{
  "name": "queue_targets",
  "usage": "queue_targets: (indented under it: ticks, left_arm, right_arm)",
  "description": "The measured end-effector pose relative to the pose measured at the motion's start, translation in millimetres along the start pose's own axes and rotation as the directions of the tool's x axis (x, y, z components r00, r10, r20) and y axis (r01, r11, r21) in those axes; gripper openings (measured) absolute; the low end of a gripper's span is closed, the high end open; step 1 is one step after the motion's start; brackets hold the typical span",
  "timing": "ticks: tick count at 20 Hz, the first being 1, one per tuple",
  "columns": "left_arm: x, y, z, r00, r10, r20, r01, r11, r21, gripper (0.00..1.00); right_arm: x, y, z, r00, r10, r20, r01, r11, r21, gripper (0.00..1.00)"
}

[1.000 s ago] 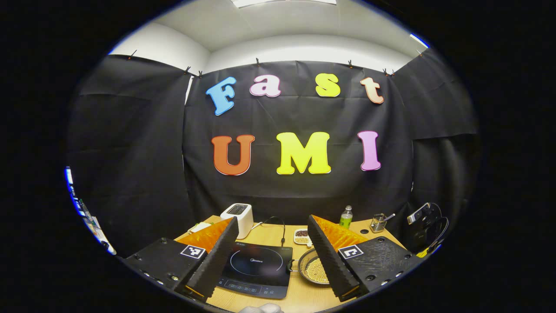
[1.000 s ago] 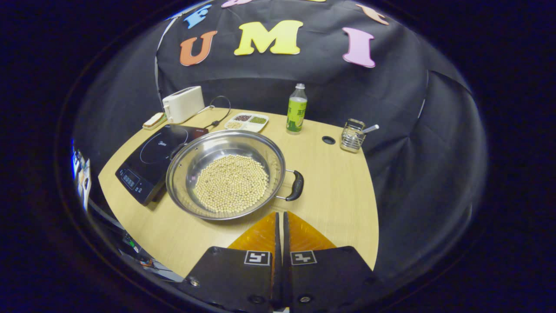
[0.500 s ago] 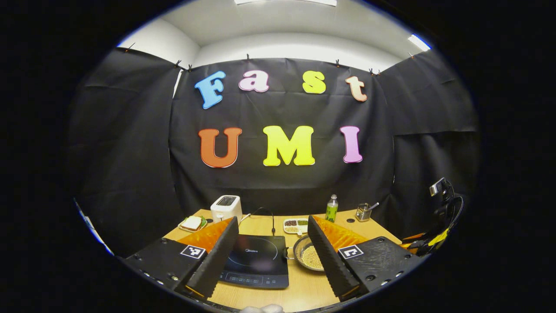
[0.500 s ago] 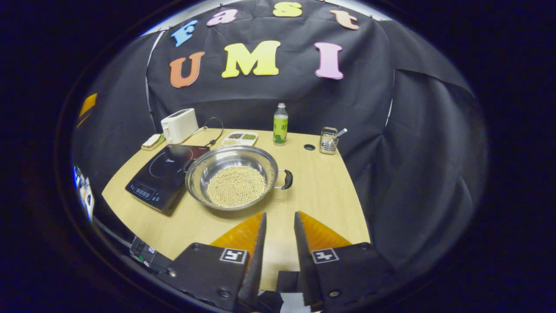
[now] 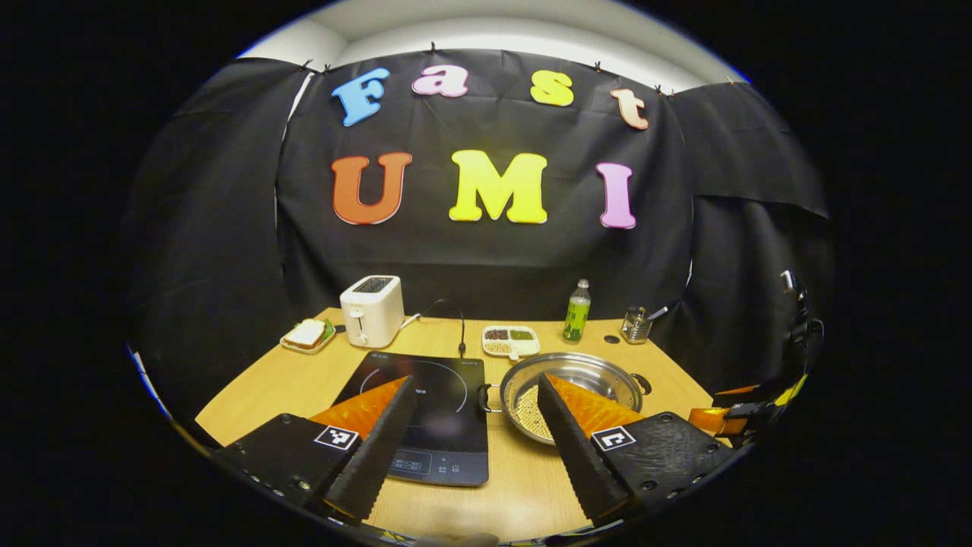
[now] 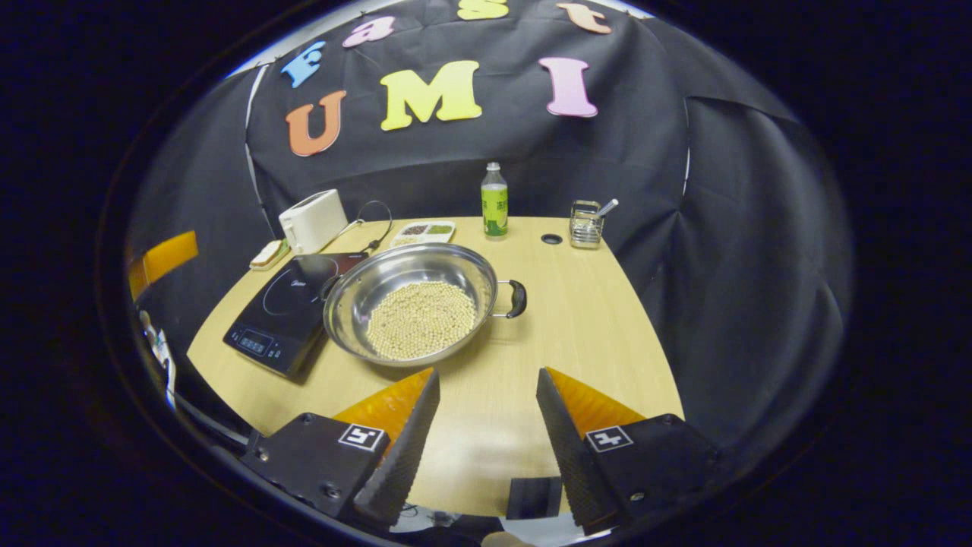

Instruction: First push the handle of the pot to place it horizontally, then grasp the pot with both hands and set it on the induction cooktop.

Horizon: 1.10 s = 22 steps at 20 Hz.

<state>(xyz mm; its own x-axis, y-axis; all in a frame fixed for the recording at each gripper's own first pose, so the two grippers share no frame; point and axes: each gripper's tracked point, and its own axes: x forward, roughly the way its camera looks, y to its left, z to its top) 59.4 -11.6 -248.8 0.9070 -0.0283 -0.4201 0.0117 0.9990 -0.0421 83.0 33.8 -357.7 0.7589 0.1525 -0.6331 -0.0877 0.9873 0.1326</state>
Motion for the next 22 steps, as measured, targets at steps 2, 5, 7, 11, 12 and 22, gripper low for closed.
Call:
queue_targets:
  ticks: [2, 5, 7, 11, 12, 22]
  left_arm:
    - [30, -3, -12, 0.999, -0.003, -0.038, 0.004, 1.0, 0.018, 0.95]
    - [78, -11, -32, 0.993, 0.001, -0.115, 0.002, 1.0, 0.026, 0.96]
    - [109, -12, -42, 0.988, 0.014, -0.152, -0.008, 0.999, 0.036, 0.96]
    - [160, -13, -67, 0.971, 0.043, -0.233, -0.032, 0.998, 0.053, 0.96]
    - [170, -12, -75, 0.965, 0.053, -0.256, -0.04, 0.998, 0.055, 0.95]
    - [212, -19, -129, 0.915, 0.063, -0.399, -0.044, 0.997, 0.057, 0.96]
  right_arm:
    - [28, -6, 15, 1.0, 0.009, -0.008, -0.008, 1.0, 0.012, 0.82]
    - [71, -17, 38, 0.999, 0.024, -0.022, -0.023, 1.0, 0.019, 0.82]
    - [96, -21, 49, 0.999, 0.037, -0.038, -0.036, 0.999, 0.016, 0.8]
    - [143, -25, 54, 0.994, 0.059, -0.091, -0.061, 0.998, -0.012, 0.81]
    - [152, -26, 54, 0.993, 0.06, -0.101, -0.062, 0.998, -0.015, 0.81]
    - [194, -25, 45, 0.974, 0.101, -0.202, -0.109, 0.994, -0.029, 0.81]
